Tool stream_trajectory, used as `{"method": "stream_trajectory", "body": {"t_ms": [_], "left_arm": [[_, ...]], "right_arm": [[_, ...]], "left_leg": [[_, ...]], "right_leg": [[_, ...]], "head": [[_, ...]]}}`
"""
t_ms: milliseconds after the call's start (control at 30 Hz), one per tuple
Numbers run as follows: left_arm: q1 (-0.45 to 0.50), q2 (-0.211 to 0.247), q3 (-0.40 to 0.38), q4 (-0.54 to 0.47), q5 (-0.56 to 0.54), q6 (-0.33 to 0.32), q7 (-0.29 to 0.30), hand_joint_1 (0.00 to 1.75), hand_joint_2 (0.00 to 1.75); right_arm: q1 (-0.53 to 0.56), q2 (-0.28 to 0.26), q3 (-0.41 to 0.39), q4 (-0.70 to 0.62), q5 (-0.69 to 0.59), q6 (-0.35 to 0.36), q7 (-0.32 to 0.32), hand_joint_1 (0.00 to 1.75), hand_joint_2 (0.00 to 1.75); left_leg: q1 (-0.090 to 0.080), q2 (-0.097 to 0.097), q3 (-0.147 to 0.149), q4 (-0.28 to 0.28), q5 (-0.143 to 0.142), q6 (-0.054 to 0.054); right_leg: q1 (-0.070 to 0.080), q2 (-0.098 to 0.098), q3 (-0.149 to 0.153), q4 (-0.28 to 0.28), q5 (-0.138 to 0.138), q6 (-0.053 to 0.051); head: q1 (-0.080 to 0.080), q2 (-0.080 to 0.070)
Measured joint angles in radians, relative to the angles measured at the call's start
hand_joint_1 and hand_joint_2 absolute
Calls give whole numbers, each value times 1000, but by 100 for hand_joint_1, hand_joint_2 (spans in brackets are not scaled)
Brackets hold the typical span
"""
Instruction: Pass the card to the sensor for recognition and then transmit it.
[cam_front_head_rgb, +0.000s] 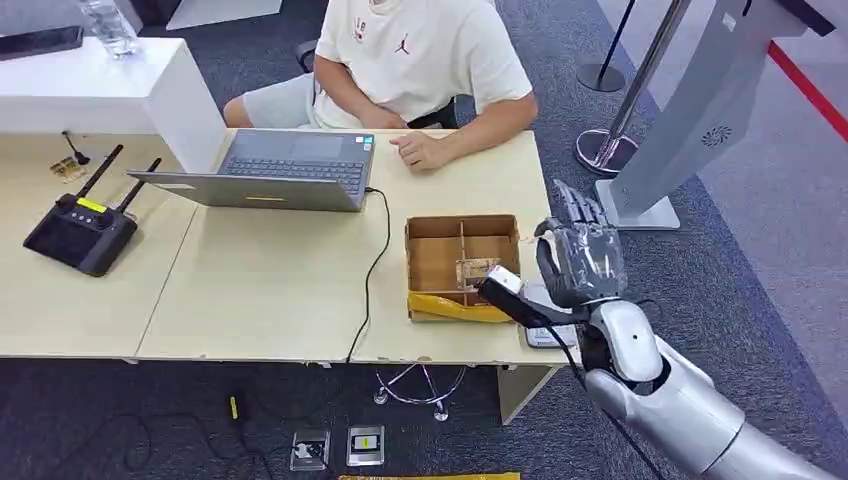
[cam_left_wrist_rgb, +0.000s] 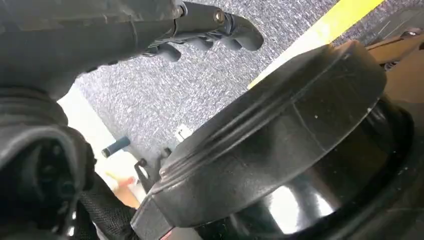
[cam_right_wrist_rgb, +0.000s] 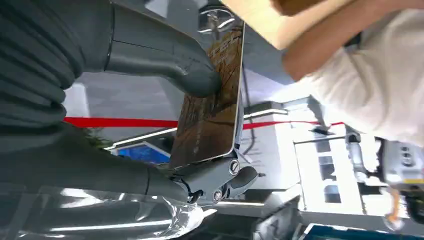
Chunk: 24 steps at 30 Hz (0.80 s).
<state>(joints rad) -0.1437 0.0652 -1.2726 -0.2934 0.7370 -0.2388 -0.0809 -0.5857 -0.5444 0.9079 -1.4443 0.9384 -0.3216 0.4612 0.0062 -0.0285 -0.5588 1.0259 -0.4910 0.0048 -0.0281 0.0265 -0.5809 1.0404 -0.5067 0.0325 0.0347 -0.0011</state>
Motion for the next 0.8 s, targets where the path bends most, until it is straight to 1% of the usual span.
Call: {"method": "stream_trajectory", "body": {"t_ms": [167,333,500,633,800], "left_arm": [[1,0,0,0,4,0,-1,0,0],[3,-1,0,0,0,0,-1,0,0],[3,-5,0,0,0,0,-2,0,0],[3,-7,0,1,0,0,-2,0,0],[3,-8,0,1,5,0,-2,0,0]], "right_arm": [[71,-35,-54,-9,-5,-13,17,175,175],[161,-56,-107,-26,4,-15,21,175,175],[216,-55,-138,-27,4,-8,8,175,175],[227,-50,-139,-25,-7,12,-6,175,175],[237,-42,-138,-15,-35,13,-29,175,175]], "left_leg": [[0,0,0,0,0,0],[0,1,0,0,-1,-1],[0,1,0,0,-1,-1],[0,2,0,0,-1,-1],[0,1,0,0,-1,-1]], "right_leg": [[0,0,0,0,0,0],[0,0,0,0,0,0],[0,0,0,0,0,0],[0,0,0,0,0,0],[0,0,0,0,0,0]], "head": [[0,0],[0,0],[0,0],[0,0],[0,0]]}}
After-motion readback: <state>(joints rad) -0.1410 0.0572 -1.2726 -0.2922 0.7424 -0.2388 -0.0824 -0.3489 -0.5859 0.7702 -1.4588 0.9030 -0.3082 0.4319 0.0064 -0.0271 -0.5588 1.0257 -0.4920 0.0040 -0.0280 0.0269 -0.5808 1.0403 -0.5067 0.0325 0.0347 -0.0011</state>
